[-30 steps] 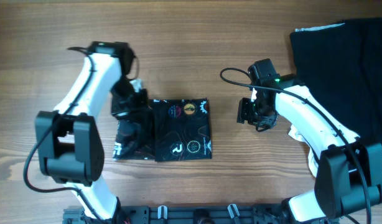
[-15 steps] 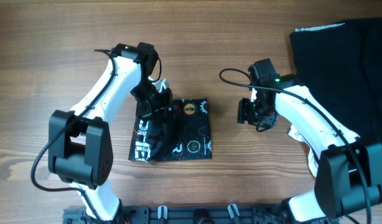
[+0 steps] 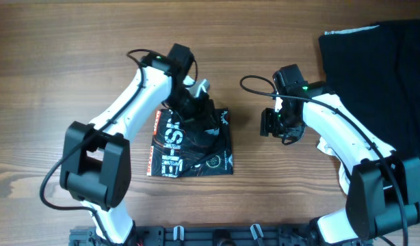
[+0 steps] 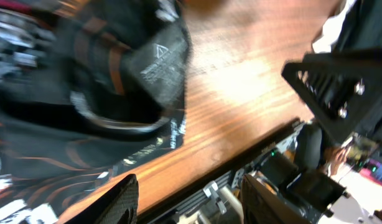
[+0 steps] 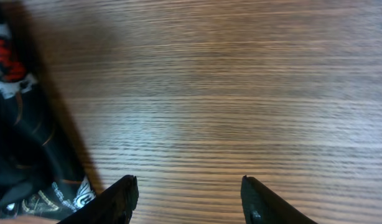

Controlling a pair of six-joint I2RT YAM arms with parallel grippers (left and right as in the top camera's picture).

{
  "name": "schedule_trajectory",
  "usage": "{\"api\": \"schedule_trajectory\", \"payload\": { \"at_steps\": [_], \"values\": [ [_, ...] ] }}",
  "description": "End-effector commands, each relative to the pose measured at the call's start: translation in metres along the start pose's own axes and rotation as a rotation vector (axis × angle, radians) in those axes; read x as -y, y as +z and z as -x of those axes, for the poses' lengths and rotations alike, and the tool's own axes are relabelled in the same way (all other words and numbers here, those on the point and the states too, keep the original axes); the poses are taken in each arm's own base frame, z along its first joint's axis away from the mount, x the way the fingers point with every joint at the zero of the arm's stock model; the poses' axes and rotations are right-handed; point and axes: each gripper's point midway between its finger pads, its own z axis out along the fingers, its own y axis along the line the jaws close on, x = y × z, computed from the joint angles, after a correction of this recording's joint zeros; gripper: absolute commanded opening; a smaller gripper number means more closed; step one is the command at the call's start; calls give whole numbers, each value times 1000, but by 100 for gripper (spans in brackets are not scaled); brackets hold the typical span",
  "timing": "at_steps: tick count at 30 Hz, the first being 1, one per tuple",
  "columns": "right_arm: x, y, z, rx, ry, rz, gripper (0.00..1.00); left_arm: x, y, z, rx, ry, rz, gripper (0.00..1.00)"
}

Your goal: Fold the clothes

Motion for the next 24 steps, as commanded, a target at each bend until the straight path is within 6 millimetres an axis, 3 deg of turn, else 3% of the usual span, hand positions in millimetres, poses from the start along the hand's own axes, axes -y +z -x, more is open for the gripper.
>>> {"api": "schedule_trajectory", "payload": {
  "at_steps": [1, 3, 6, 8, 12, 14, 18, 20, 22, 24],
  "values": [
    [-38, -9, 0, -4, -179, 215, 58, -44, -50, 31, 153, -89, 26, 53],
    [-71, -17, 0, 10, -261, 374, 58, -82, -74, 45, 229, -172, 60, 54],
    [-115, -16, -11, 41, -403, 430, 59, -125, -94, 53, 296, -256, 138, 56],
    [-154, -14, -17, 101, -479, 445, 61, -144, -95, 54, 311, -276, 221, 59],
    [-194, -13, -7, 269, -549, 400, 62, -160, -76, 51, 300, -288, 238, 64],
    [-199, -9, -4, 301, -563, 376, 63, -167, -62, 44, 278, -302, 237, 64],
    [-197, 22, 3, 274, -556, 342, 62, -178, -31, 28, 227, -309, 237, 65],
    [-194, 28, -1, 244, -556, 336, 55, -178, -21, 24, 211, -300, 239, 66],
    [-190, 31, -6, 221, -555, 322, 23, -176, -14, 24, 210, -280, 243, 70],
    [-176, 37, -18, 153, -547, 281, 7, -175, -10, 23, 205, -272, 245, 72]
  ]
}}
